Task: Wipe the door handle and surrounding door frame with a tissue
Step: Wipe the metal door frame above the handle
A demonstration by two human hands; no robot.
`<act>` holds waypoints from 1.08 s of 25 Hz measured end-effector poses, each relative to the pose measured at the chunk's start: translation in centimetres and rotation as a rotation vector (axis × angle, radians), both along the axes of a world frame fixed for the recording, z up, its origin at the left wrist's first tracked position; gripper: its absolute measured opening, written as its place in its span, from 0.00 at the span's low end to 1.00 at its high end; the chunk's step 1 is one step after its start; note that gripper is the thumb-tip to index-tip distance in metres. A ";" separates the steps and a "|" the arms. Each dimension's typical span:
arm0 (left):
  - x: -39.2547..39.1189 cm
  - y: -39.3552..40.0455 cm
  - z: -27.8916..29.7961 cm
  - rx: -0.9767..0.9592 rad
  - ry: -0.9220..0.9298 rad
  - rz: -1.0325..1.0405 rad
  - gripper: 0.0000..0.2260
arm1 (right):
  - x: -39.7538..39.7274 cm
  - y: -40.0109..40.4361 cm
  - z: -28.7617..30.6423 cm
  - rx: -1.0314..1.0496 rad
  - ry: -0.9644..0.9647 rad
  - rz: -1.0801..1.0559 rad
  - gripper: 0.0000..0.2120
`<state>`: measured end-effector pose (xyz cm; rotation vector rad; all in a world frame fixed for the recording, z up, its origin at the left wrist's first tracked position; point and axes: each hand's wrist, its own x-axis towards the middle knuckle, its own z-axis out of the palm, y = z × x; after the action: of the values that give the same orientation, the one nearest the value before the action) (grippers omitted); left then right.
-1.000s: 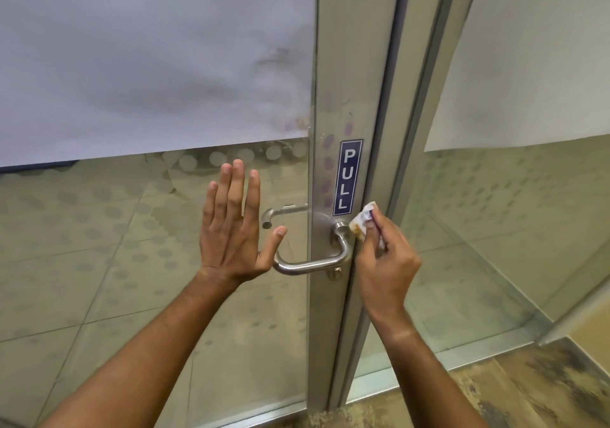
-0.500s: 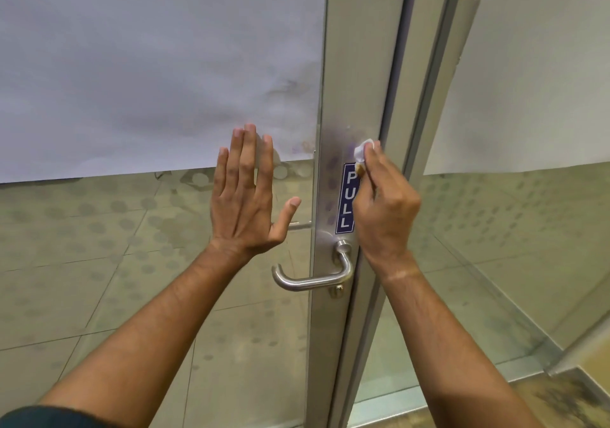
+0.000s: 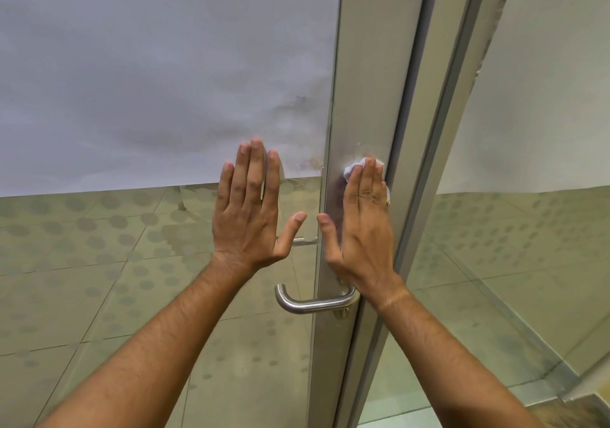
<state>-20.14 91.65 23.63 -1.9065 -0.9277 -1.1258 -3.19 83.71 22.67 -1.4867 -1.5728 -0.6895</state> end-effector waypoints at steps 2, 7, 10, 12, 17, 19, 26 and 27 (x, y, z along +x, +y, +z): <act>0.1 0.1 -0.1 0.010 0.005 0.021 0.42 | -0.5 0.6 0.4 0.030 0.052 0.004 0.39; 0.2 0.3 -0.2 0.006 0.002 0.045 0.40 | 0.6 1.0 -0.8 -0.002 -0.110 0.009 0.37; 0.2 0.2 -0.2 0.013 0.006 0.049 0.40 | 1.2 0.5 -1.5 -0.036 -0.136 -0.020 0.36; 0.2 0.2 -0.2 0.012 0.005 0.054 0.40 | 0.1 1.1 -1.0 0.017 -0.010 -0.037 0.36; 0.3 0.3 -0.2 0.016 0.002 0.056 0.40 | 0.1 1.6 -1.2 0.002 -0.082 -0.004 0.38; 0.3 0.3 -0.1 0.020 -0.004 0.050 0.40 | 1.5 0.4 -2.4 -0.071 -0.220 0.010 0.37; 0.3 0.0 0.0 0.015 -0.003 0.067 0.39 | -0.6 1.7 -0.1 0.039 0.057 -0.023 0.37; 0.3 0.0 0.0 0.012 -0.003 0.067 0.39 | -0.3 1.7 -0.2 0.033 0.007 -0.012 0.37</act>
<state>-19.82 91.68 23.64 -1.8512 -0.9774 -1.0927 -3.53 85.37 22.42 -1.4740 -1.5413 -0.7126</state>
